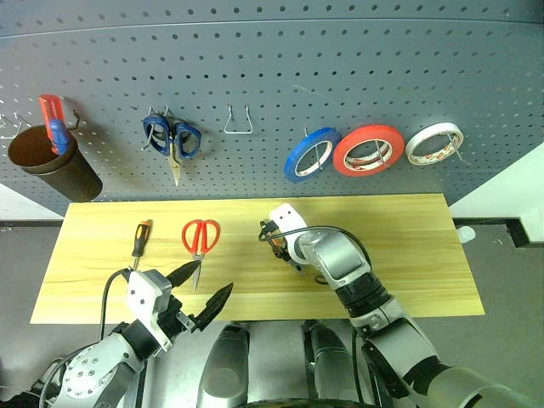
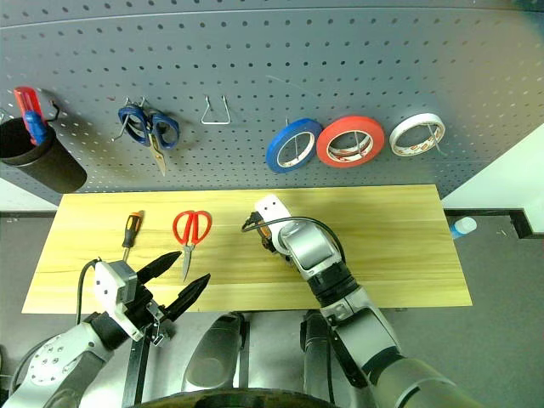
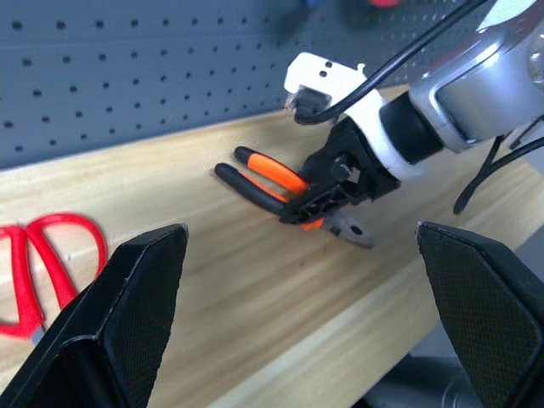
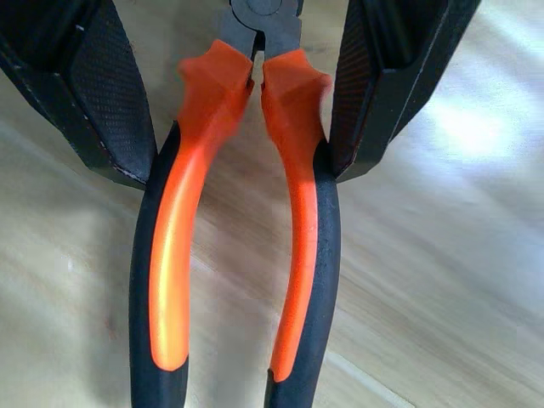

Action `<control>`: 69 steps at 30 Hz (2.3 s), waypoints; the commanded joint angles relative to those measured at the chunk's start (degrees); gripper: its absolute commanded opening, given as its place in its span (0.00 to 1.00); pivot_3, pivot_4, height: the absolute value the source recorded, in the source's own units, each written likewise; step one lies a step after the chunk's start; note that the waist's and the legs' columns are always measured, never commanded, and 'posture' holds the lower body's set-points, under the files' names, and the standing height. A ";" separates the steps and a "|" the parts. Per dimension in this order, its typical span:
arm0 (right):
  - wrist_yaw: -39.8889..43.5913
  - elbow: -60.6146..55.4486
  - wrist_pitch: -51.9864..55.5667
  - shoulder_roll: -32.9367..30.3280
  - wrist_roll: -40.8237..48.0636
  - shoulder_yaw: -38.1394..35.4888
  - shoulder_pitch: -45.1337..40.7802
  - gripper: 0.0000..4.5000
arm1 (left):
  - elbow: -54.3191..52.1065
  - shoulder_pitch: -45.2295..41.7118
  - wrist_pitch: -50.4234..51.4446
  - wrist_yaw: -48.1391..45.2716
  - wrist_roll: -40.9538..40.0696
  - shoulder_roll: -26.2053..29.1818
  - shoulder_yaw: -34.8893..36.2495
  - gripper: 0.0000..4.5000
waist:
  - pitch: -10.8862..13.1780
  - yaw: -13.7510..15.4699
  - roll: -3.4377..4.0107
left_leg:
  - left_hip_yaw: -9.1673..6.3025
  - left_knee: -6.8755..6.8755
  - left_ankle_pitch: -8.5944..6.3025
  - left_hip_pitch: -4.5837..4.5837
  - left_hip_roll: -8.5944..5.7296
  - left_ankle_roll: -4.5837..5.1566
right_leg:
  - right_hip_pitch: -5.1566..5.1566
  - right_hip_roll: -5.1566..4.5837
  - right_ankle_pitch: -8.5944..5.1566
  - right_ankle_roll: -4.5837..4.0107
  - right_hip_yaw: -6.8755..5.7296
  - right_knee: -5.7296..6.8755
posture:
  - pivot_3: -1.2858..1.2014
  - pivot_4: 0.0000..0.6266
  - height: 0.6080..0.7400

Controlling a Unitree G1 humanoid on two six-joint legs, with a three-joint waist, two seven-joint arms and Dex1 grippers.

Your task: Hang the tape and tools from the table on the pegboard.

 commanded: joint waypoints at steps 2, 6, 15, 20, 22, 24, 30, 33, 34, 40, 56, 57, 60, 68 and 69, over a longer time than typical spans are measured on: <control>1.82 -14.86 7.19 -2.87 2.76 0.24 0.87 0.60 | 0.13 -0.36 -2.28 -1.23 -1.40 -0.25 1.12 1.00 | -0.01 0.05 -0.01 | 0.00 0.00 0.00 0.00 0.00 0.00 | 0.01 -0.01 0.00 0.00 -0.01 0.00 | 0.69 0.40 0.90; 2.55 -23.37 12.20 -6.16 4.80 -0.91 1.11 0.60 | 1.90 -1.56 -3.50 -2.05 -1.67 -0.45 1.45 1.00 | -0.01 -0.05 -0.02 | -0.02 0.01 0.00 0.00 0.00 0.00 | 0.01 -0.01 0.00 -0.01 -0.02 -0.01 | 0.68 0.38 0.90; 4.27 -37.15 9.06 -10.51 9.76 -5.91 3.48 0.60 | 6.37 -3.86 -8.91 -4.21 -2.97 -3.34 1.69 1.00 | -0.07 0.04 -0.10 | -0.01 0.04 0.00 -0.02 0.00 -0.01 | 0.02 -0.01 0.02 0.03 -0.03 -0.02 | 0.67 0.31 0.90; 5.40 -41.14 2.81 -11.28 12.35 -8.41 5.41 0.60 | 8.86 -5.92 -11.02 -5.76 -4.05 -4.06 2.11 1.00 | -0.24 0.04 -0.29 | -0.01 0.11 0.01 -0.01 0.00 -0.01 | 0.06 -0.01 0.04 0.04 -0.04 -0.01 | 0.67 0.27 0.90; 5.94 -42.10 -0.48 -11.54 13.17 -8.85 6.19 0.60 | 9.86 -6.95 -11.87 -6.27 -4.64 -4.51 2.19 1.00 | -0.39 0.09 -0.47 | -0.01 0.12 0.01 -0.01 0.00 -0.01 | 0.09 -0.03 0.05 0.05 -0.05 -0.01 | 0.67 0.25 0.90; 6.39 -42.83 -2.80 -11.68 14.06 -8.98 6.92 0.60 | 10.88 -7.97 -13.22 -6.91 -5.27 -5.24 2.35 1.00 | -0.61 0.07 -0.62 | -0.01 0.13 0.01 -0.01 -0.01 -0.02 | 0.10 -0.05 0.06 0.05 -0.07 -0.01 | 0.66 0.24 0.90; 7.46 -44.81 -7.82 -10.68 17.58 -11.12 8.17 0.60 | 13.49 -10.35 -18.10 -9.29 -5.71 -7.49 2.23 1.00 | -1.30 0.12 -0.75 | 0.00 0.21 0.02 0.01 -0.04 -0.04 | 0.24 -0.20 0.09 0.09 -0.24 0.00 | 0.66 0.21 0.90; 7.35 -45.26 -11.12 -9.58 19.09 -12.40 8.02 0.60 | 14.51 -11.29 -19.18 -9.79 -5.52 -7.87 2.17 1.00 | -1.99 0.16 -0.87 | -0.01 0.24 0.03 0.02 -0.06 -0.05 | 0.30 -0.25 0.10 0.10 -0.29 0.01 | 0.66 0.19 0.90; 7.18 -45.30 -12.36 -9.11 19.50 -12.78 7.73 0.60 | 14.91 -11.70 -19.62 -9.81 -5.42 -8.08 2.13 1.00 | -2.24 0.16 -0.90 | -0.01 0.25 0.03 0.04 -0.06 -0.06 | 0.33 -0.26 0.10 0.11 -0.31 0.01 | 0.66 0.19 0.90; 4.97 -43.78 -20.23 -5.38 19.94 -13.67 4.01 0.60 | 16.27 -13.94 -21.18 -9.63 -5.53 -9.61 1.61 1.00 | -3.51 0.13 -0.95 | -0.01 0.28 0.09 0.14 -0.07 -0.16 | 0.45 -0.28 0.14 0.14 -0.34 0.10 | 0.66 0.17 0.90; -0.38 -17.19 -41.58 2.76 11.08 -9.41 -16.18 0.60 | 17.40 -16.84 -25.70 -8.97 -5.65 -13.93 0.82 1.00 | -5.19 0.13 -0.92 | -0.02 0.22 0.17 1.05 -0.11 -0.29 | 1.23 -0.30 0.19 0.11 -0.35 0.18 | 0.66 0.15 0.90; -0.45 -15.86 -42.56 3.10 10.66 -9.29 -16.58 0.60 | 17.20 -16.80 -26.01 -8.87 -5.62 -14.05 0.90 1.00 | -5.19 0.22 -0.92 | -0.02 0.22 0.18 1.05 -0.10 -0.32 | 1.22 -0.30 0.19 0.11 -0.35 0.20 | 0.67 0.15 0.90; -0.50 -12.07 -45.44 3.94 9.47 -8.93 -17.12 0.60 | 16.96 -16.55 -26.61 -9.05 -5.69 -14.10 1.02 1.00 | -5.20 0.52 -0.92 | -0.02 0.22 0.18 1.04 -0.10 -0.33 | 1.22 -0.30 0.20 0.11 -0.35 0.20 | 0.67 0.15 0.90; -1.92 -3.77 -51.66 6.70 7.30 -9.03 -18.51 0.60 | 16.62 -15.76 -27.60 -9.04 -5.67 -14.05 0.40 1.00 | -5.20 1.48 -0.92 | -0.02 0.22 0.19 1.03 -0.10 -0.33 | 1.19 -0.30 0.20 0.10 -0.35 0.22 | 0.67 0.16 0.90; -2.17 -2.86 -52.37 6.90 6.94 -9.09 -18.67 0.60 | 16.59 -15.66 -27.68 -9.08 -5.69 -13.97 0.38 1.00 | -5.20 1.49 -0.91 | -0.02 0.22 0.19 1.03 -0.11 -0.33 | 1.19 -0.30 0.20 0.11 -0.35 0.22 | 0.67 0.16 0.90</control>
